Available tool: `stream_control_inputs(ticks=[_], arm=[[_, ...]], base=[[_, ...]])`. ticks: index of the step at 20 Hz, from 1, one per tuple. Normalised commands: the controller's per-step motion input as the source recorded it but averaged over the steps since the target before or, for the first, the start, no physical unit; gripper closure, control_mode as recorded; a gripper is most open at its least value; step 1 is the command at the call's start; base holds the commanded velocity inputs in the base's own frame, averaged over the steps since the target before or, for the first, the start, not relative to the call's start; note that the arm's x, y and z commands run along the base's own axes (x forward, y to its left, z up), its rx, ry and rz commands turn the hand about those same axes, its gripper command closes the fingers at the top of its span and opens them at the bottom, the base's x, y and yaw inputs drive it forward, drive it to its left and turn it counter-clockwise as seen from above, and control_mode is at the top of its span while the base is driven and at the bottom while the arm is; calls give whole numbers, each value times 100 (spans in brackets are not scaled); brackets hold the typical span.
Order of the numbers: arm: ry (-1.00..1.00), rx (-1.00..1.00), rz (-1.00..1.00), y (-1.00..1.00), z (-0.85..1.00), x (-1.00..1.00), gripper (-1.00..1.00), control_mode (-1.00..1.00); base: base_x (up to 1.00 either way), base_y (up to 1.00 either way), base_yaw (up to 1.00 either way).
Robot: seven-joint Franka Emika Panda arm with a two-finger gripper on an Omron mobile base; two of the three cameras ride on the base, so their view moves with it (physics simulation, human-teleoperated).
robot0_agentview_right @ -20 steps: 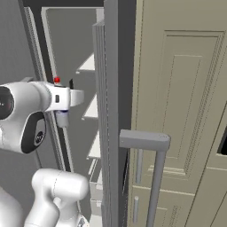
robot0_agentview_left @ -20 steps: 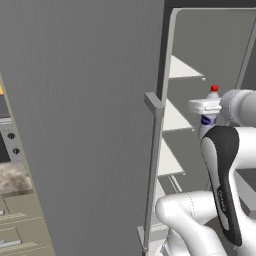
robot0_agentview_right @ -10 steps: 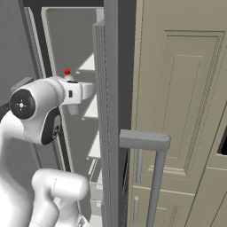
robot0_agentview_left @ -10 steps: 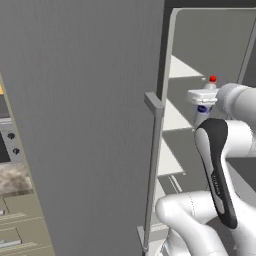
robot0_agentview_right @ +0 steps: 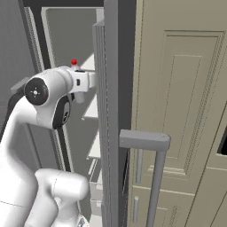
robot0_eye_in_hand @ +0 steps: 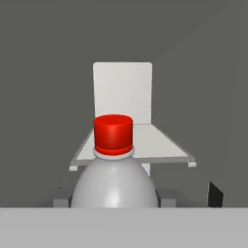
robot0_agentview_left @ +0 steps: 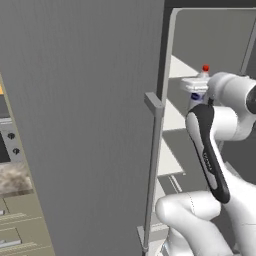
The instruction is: Take the bottled waters from the counter and place them in the freezer to freeze. Close the freezer door after placing the bottles.
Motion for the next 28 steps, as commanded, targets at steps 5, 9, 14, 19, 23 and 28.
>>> stream_control_inputs(ticks=[5,9,14,19,23,28], arm=[[2,-1,2,0,13,57,100,-100],[0,0,9,-27,18,45,100,-100],[1,0,2,-12,32,23,100,-100],[0,-1,0,0,29,19,100,-100],[0,0,2,-1,5,27,100,-100],[0,-1,2,0,0,44,100,-100]], base=[[0,0,0],[0,0,0],[0,0,0],[0,0,0],[0,0,0],[0,0,0]])
